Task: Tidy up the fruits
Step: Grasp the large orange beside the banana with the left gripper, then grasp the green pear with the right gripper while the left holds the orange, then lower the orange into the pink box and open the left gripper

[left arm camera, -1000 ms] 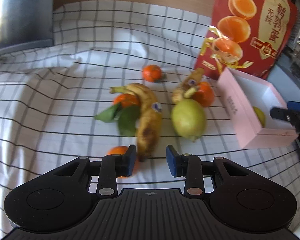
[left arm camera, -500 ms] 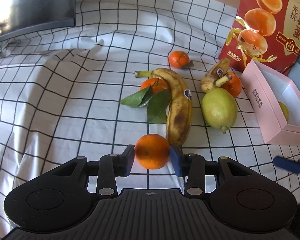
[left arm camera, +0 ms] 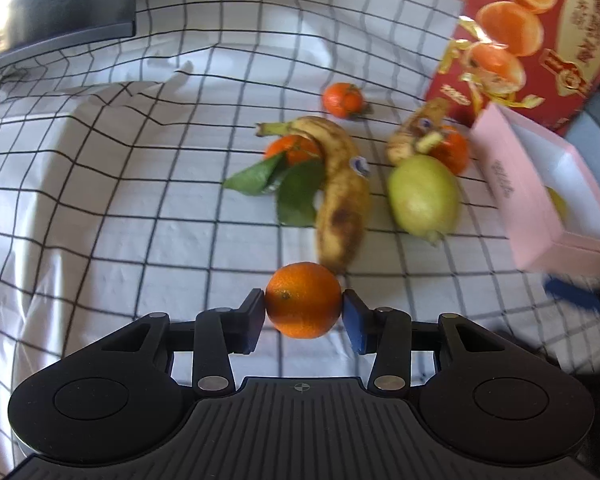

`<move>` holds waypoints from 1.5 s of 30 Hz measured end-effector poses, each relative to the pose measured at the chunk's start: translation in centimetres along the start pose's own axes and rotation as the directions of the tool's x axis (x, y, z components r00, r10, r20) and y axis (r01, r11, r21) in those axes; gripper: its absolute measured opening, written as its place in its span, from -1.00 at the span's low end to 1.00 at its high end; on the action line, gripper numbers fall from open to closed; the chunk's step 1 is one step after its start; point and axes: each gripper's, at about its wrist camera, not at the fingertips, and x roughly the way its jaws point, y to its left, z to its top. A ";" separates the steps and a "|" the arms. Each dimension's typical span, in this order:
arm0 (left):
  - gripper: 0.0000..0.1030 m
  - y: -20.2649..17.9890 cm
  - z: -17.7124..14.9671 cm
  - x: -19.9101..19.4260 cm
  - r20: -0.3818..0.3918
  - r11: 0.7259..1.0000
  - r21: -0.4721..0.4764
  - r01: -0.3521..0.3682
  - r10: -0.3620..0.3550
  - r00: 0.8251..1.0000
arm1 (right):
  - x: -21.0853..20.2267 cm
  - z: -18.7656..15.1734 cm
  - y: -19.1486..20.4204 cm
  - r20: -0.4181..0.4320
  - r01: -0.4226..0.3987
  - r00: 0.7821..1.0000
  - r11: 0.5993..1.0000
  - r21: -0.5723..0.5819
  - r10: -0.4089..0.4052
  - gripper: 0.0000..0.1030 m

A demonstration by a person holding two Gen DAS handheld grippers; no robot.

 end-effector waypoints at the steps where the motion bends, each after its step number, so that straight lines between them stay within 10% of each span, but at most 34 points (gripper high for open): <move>1: -0.09 -0.3 -0.3 -0.5 -0.003 1.000 0.008 0.010 -0.010 1.000 | 0.1 0.5 0.0 0.015 0.009 1.000 1.000 -0.009 -0.009 0.54; 8: -0.09 -1.5 -1.6 -2.8 -0.050 0.999 0.045 0.026 -0.024 0.998 | 3.0 5.2 0.3 0.078 -0.008 0.997 1.000 -0.005 0.008 0.56; 18: -0.09 -1.0 -2.8 -4.2 -0.055 0.999 0.044 0.031 -0.028 0.998 | 11.7 7.3 0.1 -0.093 -0.073 0.992 0.982 0.172 0.090 0.55; 23: -0.09 -1.2 -2.6 -4.0 -0.059 0.996 0.060 0.060 -0.057 0.997 | 11.6 7.2 -0.4 -0.105 -0.106 0.986 0.978 0.180 0.127 0.14; 34: -0.09 -5.1 0.2 -3.2 -0.061 0.962 0.156 0.224 -0.217 0.974 | -1.0 3.4 -4.3 -0.033 -0.080 0.996 0.974 0.212 0.089 0.14; 40: -0.09 -11.2 8.5 -3.7 0.025 0.897 0.268 0.353 -0.372 0.928 | -8.8 2.7 -8.5 0.026 0.091 0.995 0.967 0.238 -0.100 0.14; 45: -0.09 -20.0 14.6 1.5 -0.083 0.839 0.374 0.396 -0.395 0.915 | -11.8 0.6 -10.7 0.046 0.180 0.979 0.954 0.241 -0.197 0.14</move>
